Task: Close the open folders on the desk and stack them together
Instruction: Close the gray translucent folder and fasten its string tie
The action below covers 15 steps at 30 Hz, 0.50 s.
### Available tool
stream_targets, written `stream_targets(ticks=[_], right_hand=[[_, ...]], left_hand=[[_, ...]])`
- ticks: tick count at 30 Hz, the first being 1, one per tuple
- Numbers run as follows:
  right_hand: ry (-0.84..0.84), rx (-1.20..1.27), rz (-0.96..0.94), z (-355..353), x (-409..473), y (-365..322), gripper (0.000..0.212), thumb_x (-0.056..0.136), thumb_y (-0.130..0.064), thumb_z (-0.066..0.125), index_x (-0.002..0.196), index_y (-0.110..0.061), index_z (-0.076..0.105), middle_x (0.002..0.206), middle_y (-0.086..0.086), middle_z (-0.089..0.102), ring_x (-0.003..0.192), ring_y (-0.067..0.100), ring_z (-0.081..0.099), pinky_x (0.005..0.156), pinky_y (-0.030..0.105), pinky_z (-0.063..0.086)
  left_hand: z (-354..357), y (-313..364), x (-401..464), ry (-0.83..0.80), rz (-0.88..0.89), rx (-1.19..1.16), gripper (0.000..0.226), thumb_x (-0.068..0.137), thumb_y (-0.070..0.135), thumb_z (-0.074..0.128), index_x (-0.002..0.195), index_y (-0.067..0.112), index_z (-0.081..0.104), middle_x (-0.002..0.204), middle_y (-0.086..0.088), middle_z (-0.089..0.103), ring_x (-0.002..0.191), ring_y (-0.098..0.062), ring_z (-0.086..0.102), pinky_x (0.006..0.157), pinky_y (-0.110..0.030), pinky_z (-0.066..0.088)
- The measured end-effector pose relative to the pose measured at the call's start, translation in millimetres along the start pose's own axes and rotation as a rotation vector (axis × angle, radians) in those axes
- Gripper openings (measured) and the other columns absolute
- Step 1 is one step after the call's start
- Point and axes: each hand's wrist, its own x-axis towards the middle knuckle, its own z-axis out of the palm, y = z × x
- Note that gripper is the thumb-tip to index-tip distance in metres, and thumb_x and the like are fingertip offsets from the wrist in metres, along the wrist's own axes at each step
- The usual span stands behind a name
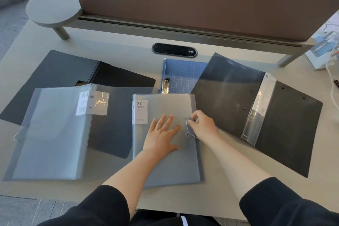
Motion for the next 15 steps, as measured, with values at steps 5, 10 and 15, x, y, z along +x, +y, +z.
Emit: stream_targets(ticks=[5, 10, 15], right_hand=[[0.043, 0.010, 0.039, -9.6, -10.5, 14.6, 0.008, 0.091, -0.022, 0.052, 0.095, -0.020, 0.058, 0.091, -0.001, 0.064, 0.092, 0.027, 0.061, 0.081, 0.038, 0.051], [0.012, -0.067, 0.077, -9.1, -17.5, 29.5, 0.024, 0.092, -0.027, 0.054, 0.113, -0.016, 0.061, 0.118, 0.007, 0.062, 0.105, 0.028, 0.061, 0.086, 0.034, 0.047], [-0.032, -0.013, 0.110, -15.0, -20.6, 20.7, 0.010, 0.085, -0.022, 0.055, 0.084, -0.020, 0.065, 0.089, 0.004, 0.063, 0.087, 0.030, 0.061, 0.068, 0.031, 0.041]], left_hand=[[-2.5, 5.5, -11.6, 0.069, -0.088, -0.022, 0.076, 0.093, 0.056, 0.055, 0.157, 0.032, 0.022, 0.170, -0.003, -0.004, 0.156, -0.026, -0.009, 0.123, -0.043, -0.010], [-3.5, -2.0, -36.6, 0.309, -0.503, -0.250, 0.075, 0.093, 0.044, 0.061, 0.156, 0.022, 0.026, 0.168, -0.010, 0.011, 0.155, -0.033, 0.007, 0.124, -0.048, 0.006], [-15.2, -11.9, -46.3, 0.339, -0.872, -0.576, 0.078, 0.093, 0.036, 0.061, 0.155, 0.010, 0.023, 0.153, -0.018, 0.037, 0.137, -0.039, 0.037, 0.106, -0.053, 0.039]])
